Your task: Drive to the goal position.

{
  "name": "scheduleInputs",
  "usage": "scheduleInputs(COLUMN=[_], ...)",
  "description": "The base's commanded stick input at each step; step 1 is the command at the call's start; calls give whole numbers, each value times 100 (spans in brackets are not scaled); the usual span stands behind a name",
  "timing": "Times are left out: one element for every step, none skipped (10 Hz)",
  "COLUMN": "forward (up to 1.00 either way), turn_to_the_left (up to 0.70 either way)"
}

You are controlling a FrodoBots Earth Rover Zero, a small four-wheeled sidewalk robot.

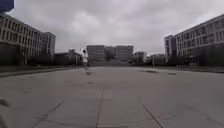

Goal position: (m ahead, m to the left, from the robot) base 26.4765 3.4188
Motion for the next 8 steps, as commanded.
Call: scheduleInputs(forward=[70, 70, 70, 70, 70, 70, 70, 70], turn_to_the_left=[0, 0, 0, 0, 0, 0, 0, 0])
